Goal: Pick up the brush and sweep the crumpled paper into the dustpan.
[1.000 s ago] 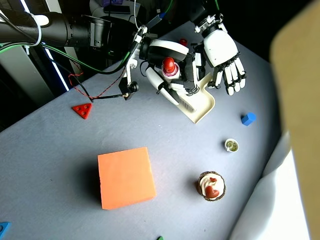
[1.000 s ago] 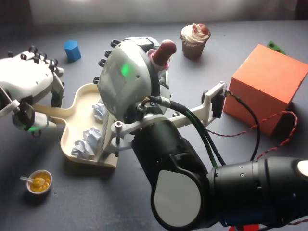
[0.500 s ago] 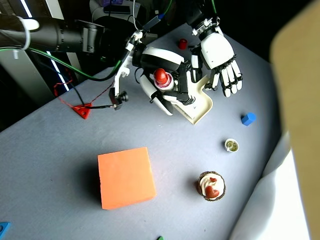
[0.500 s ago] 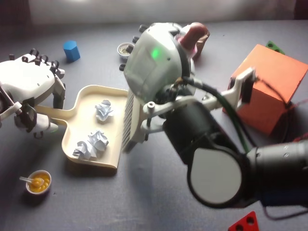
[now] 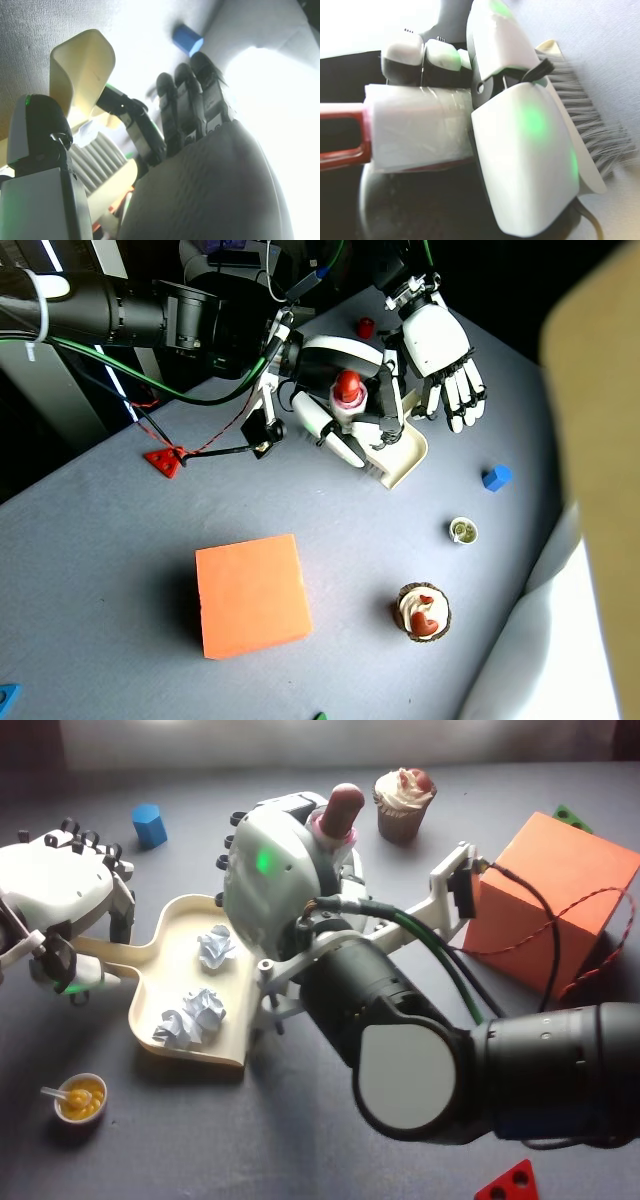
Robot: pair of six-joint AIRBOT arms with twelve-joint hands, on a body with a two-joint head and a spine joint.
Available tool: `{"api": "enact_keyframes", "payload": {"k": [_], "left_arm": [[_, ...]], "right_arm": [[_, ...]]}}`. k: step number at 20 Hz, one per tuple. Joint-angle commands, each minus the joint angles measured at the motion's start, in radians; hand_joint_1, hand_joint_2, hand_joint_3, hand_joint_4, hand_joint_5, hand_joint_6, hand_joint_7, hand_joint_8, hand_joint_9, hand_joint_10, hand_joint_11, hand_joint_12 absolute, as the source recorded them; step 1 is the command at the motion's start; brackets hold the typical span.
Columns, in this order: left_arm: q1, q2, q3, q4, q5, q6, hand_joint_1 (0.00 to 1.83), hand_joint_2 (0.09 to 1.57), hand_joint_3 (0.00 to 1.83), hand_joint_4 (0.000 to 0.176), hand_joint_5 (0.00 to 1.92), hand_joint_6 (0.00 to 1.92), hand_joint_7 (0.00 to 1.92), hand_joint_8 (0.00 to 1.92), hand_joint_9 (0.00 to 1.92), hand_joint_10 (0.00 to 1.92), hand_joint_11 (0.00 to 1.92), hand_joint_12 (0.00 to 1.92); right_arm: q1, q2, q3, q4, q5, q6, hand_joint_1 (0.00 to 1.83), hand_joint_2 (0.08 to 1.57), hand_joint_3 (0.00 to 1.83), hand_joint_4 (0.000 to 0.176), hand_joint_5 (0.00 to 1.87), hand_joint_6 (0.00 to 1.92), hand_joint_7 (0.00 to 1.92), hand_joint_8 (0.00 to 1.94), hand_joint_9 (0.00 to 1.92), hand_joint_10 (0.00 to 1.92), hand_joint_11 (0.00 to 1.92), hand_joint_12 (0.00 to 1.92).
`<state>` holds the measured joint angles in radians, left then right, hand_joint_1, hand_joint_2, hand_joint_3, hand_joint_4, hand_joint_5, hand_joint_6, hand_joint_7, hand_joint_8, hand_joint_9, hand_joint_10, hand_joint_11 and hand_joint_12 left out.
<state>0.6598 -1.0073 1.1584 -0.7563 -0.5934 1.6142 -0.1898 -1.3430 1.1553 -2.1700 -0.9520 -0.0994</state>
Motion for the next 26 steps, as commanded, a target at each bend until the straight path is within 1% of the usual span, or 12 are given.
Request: {"api": "enact_keyframes", "payload": {"k": [1,2,3,4,10,13,14,19,21,23,24,26], "left_arm": [[-0.005,0.008,0.005,0.025,-0.107,0.0,1.07,1.1,0.0,0.05,1.01,0.93,0.32,0.0,0.2,0.0,0.0,0.43],[-0.005,0.008,0.005,0.025,-0.108,0.0,1.06,1.11,0.0,0.063,0.99,0.96,0.31,0.0,0.19,0.0,0.0,0.39],[-0.005,0.008,0.006,0.024,-0.108,0.0,1.08,1.11,0.0,0.024,1.0,0.95,0.32,0.01,0.19,0.0,0.0,0.4],[-0.005,0.009,0.006,0.024,-0.109,0.0,1.07,1.1,0.0,0.05,1.01,0.93,0.34,0.0,0.22,0.0,0.0,0.45],[-0.005,0.01,0.006,0.024,-0.112,0.0,1.09,1.1,0.0,0.015,1.01,0.93,0.32,0.0,0.2,0.0,0.0,0.43],[-0.005,0.01,0.006,0.024,-0.116,0.0,1.08,1.1,0.0,0.027,1.01,0.93,0.32,0.0,0.2,0.0,0.0,0.41],[-0.006,0.01,0.006,0.024,-0.116,0.0,1.09,1.1,0.0,0.005,1.01,0.93,0.3,0.0,0.18,0.0,0.0,0.39],[-0.006,0.012,0.006,0.025,-0.119,0.0,1.1,1.09,0.0,0.003,1.03,0.89,0.33,0.0,0.21,0.0,0.0,0.43],[-0.008,0.013,0.006,0.029,-0.119,0.0,1.09,1.09,0.0,0.013,1.04,0.89,0.32,0.0,0.2,0.0,0.0,0.41],[-0.008,0.014,0.006,0.029,-0.12,0.0,1.08,1.09,0.0,0.056,1.04,0.88,0.35,0.0,0.23,0.0,0.0,0.47],[-0.008,0.015,0.006,0.029,-0.12,0.0,1.09,1.09,0.0,0.025,1.04,0.89,0.35,0.0,0.23,0.01,0.0,0.44],[-0.008,0.018,0.005,0.029,-0.12,0.0,1.1,1.1,0.0,0.0,1.03,0.91,0.34,0.0,0.21,0.0,0.0,0.41]], "right_arm": [[0.021,-0.003,0.0,-0.107,-0.075,0.003,1.56,1.19,0.0,0.175,0.99,1.92,0.98,1.94,1.13,1.92,1.16,1.92],[0.021,-0.014,0.005,-0.131,-0.082,0.032,1.55,1.19,0.0,0.173,0.99,1.92,1.0,1.94,1.14,1.92,1.16,1.92],[0.021,-0.021,0.008,-0.144,-0.088,0.044,1.54,1.19,0.0,0.174,1.01,1.92,1.01,1.94,1.15,1.92,1.17,1.92],[0.018,-0.03,0.011,-0.15,-0.092,0.05,1.54,1.19,0.0,0.174,1.01,1.92,1.02,1.94,1.16,1.92,1.19,1.92],[0.002,-0.056,0.02,-0.159,-0.147,0.082,1.52,1.16,0.0,0.176,1.0,1.92,1.02,1.94,1.16,1.92,1.14,1.92],[-0.008,-0.033,0.0,-0.16,-0.15,0.084,1.5,1.17,0.0,0.176,1.0,1.92,1.02,1.94,1.13,1.92,1.11,1.92],[-0.008,-0.016,-0.012,-0.16,-0.138,0.084,1.52,1.18,0.0,0.176,1.01,1.92,1.03,1.94,1.14,1.92,1.11,1.92],[0.004,0.071,-0.063,-0.161,-0.08,0.111,1.56,1.19,0.0,0.173,0.97,1.92,0.95,1.94,1.1,1.92,1.11,1.92],[0.023,0.1,-0.07,-0.161,-0.075,0.134,1.54,1.19,0.0,0.174,0.95,1.92,0.95,1.94,1.1,1.92,1.11,1.92],[0.044,0.129,-0.084,-0.149,-0.075,0.174,1.56,1.18,0.0,0.172,0.98,1.92,0.99,1.94,1.12,1.92,1.13,1.92],[0.053,0.144,-0.096,-0.132,-0.065,0.221,1.55,1.18,0.0,0.173,0.98,1.92,0.98,1.94,1.12,1.92,1.13,1.92],[0.07,0.198,-0.126,-0.126,-0.029,0.32,1.57,1.19,0.0,0.17,0.98,1.92,0.97,1.94,1.1,1.92,1.12,1.92]]}}
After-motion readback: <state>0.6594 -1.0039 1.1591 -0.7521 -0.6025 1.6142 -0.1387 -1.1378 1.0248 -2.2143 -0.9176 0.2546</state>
